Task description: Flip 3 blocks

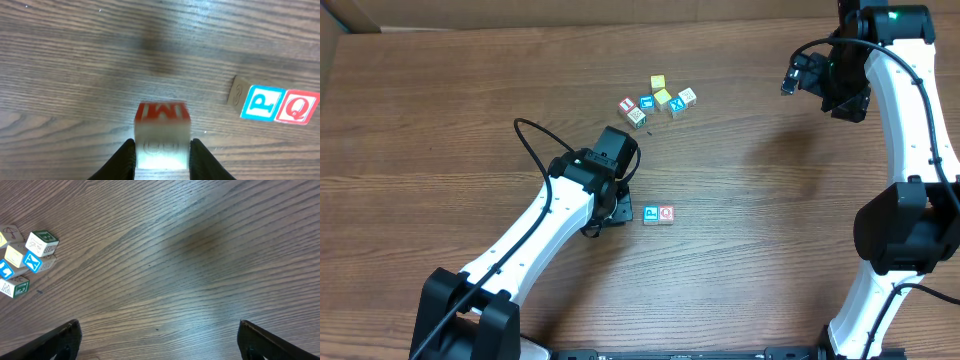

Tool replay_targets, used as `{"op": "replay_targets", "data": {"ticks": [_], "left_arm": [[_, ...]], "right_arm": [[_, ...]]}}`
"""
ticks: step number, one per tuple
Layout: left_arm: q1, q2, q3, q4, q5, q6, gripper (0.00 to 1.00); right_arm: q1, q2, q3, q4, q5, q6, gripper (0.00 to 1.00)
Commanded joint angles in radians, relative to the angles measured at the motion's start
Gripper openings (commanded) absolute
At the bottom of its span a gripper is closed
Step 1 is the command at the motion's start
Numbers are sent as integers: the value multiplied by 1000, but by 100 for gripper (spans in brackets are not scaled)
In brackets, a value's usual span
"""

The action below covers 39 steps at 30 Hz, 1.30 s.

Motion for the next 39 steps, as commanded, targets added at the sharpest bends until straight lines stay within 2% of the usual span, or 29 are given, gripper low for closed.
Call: {"op": "replay_targets", "data": {"ticks": [1,2,3,6,9,19,23,27,30,34,39], "left_arm": [[5,-9,15,-35,-27,34,33],[5,-9,14,-41,-28,34,41],[5,-9,14,-42,-27,34,55],[5,-9,14,-36,-31,34,64],[5,-9,14,-43,-31,29,59],[5,-9,-67,-69,-71,-42,56],[5,-9,-133,-10,-142,-41,60],[5,-9,-180,100,-161,-13,57],[5,-9,-209,158,-127,29,51],[5,-9,-234,210,-35,98,51],[5,-9,-237,235,27,102,49]], "right_arm": [[-2,-25,22,1,-2,-3,100],[-2,-25,22,1,-2,-3,100],[-2,-25,22,1,-2,-3,100],[-2,-25,22,1,-2,-3,100],[-2,-25,22,1,-2,-3,100],[-2,-25,22,1,-2,-3,100],[-2,-25,22,1,-2,-3,100],[-2,-25,22,1,-2,-3,100],[-2,-25,22,1,-2,-3,100],[-2,-25,22,1,-2,-3,100],[-2,-25,22,1,-2,-3,100]]}}
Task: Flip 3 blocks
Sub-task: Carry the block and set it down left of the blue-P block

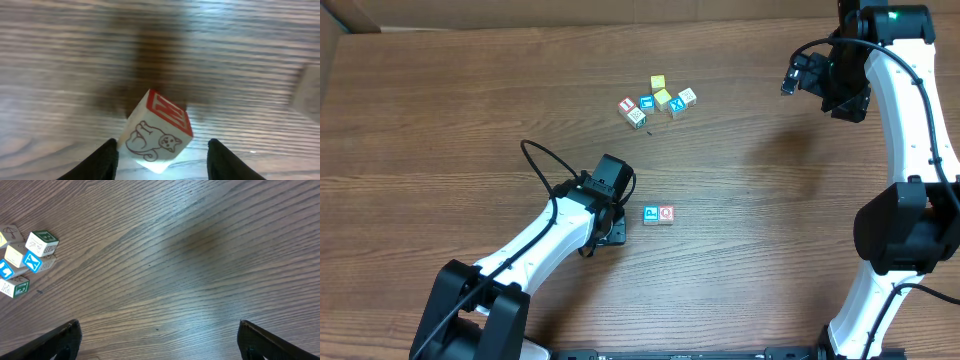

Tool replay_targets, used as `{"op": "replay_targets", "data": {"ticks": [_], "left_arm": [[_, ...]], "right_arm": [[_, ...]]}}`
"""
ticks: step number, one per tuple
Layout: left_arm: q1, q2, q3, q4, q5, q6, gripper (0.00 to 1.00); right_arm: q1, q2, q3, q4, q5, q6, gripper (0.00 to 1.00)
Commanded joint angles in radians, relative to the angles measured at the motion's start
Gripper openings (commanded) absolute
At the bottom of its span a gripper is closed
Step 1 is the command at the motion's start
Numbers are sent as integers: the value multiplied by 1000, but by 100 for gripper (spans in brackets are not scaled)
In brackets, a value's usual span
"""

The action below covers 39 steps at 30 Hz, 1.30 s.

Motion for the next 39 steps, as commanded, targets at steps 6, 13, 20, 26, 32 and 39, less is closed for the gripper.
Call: {"op": "replay_targets", "data": {"ticks": [6,13,20,26,32,39], "left_arm": [[5,-9,-9,54,78,35,43],[5,-9,-9,58,-19,99,40],[5,-9,-9,96,-104,99,40],[4,-9,-10,86,26,93,34],[5,-9,-15,73,29,71,25],[6,-14,54,31,36,71,11]], "right_arm": [[-2,-25,22,1,-2,-3,100],[-2,-25,22,1,-2,-3,100],[-2,-25,22,1,-2,-3,100],[-2,-25,22,1,-2,-3,100],[-2,-25,22,1,-2,-3,100],[-2,-25,22,1,-2,-3,100]]}}
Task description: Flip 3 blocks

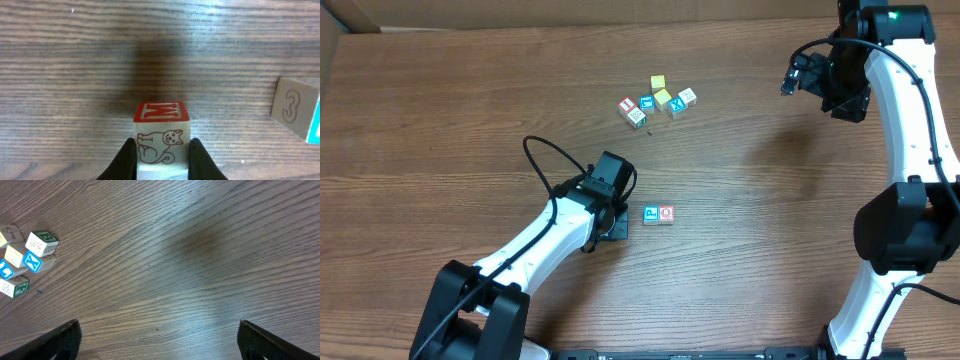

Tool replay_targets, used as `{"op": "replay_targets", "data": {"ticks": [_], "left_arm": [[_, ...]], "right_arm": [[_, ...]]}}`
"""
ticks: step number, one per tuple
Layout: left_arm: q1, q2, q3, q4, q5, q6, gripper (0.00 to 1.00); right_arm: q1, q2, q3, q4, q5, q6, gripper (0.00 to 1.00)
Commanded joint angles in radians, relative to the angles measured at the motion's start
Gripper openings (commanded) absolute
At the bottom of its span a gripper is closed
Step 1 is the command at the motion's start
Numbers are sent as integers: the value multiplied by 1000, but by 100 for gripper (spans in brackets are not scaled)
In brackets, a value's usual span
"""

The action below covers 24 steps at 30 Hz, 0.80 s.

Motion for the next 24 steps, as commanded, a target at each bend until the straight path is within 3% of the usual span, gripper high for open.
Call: {"op": "replay_targets", "data": {"ticks": [1,4,6,7,11,14,24], "left_arm": [[5,-16,82,-52,31,-4,12],[5,-18,171,-152,42,-9,17],[6,-18,215,-214,41,-39,35],[6,-18,226,-231,44,-53,38],[6,-13,229,-239,90,-56,45],[5,-10,229,-241,89,-56,57],[3,-8,177,-212,76,-69,49]], "right_arm": [[-2,-25,22,1,-2,-3,100],[-2,-25,22,1,-2,-3,100],[-2,-25,22,1,-2,-3,100],[-2,-25,22,1,-2,-3,100],[-2,-25,22,1,-2,-3,100],[-2,-25,22,1,-2,-3,100],[-2,-25,22,1,-2,-3,100]]}}
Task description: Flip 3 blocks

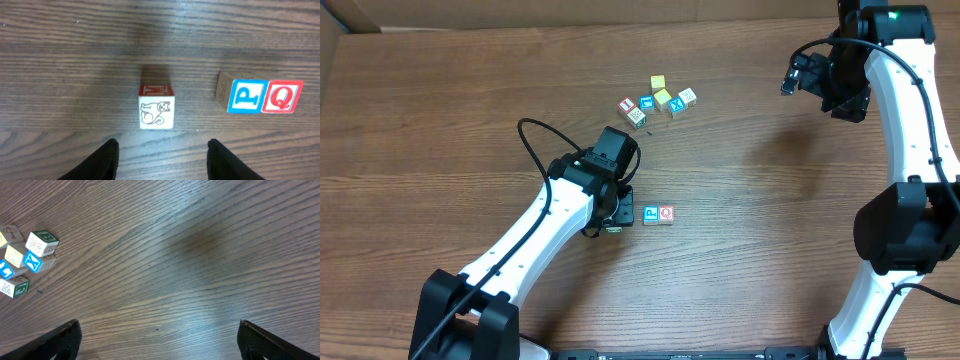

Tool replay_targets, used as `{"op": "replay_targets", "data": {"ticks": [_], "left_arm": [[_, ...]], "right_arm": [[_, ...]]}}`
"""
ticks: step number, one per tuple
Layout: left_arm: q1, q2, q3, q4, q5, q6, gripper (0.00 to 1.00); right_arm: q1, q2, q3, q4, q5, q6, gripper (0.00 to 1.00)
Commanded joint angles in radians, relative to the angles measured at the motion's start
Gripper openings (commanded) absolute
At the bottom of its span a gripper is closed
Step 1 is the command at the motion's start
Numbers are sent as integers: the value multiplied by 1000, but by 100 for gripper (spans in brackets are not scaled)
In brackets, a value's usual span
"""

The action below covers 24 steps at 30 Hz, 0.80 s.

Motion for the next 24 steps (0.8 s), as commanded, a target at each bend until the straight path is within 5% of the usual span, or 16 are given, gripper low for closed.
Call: {"op": "replay_targets", "data": {"ticks": [1,10,24], "left_arm": [[3,-2,-48,23,8,-15,50],[2,-2,-229,264,8,-14,52],[26,-5,-58,172,14,44,51]], "right_arm": [[-2,-25,22,1,-2,-3,100],[-2,-25,22,1,-2,-3,100],[-2,-25,22,1,-2,-3,100]]}}
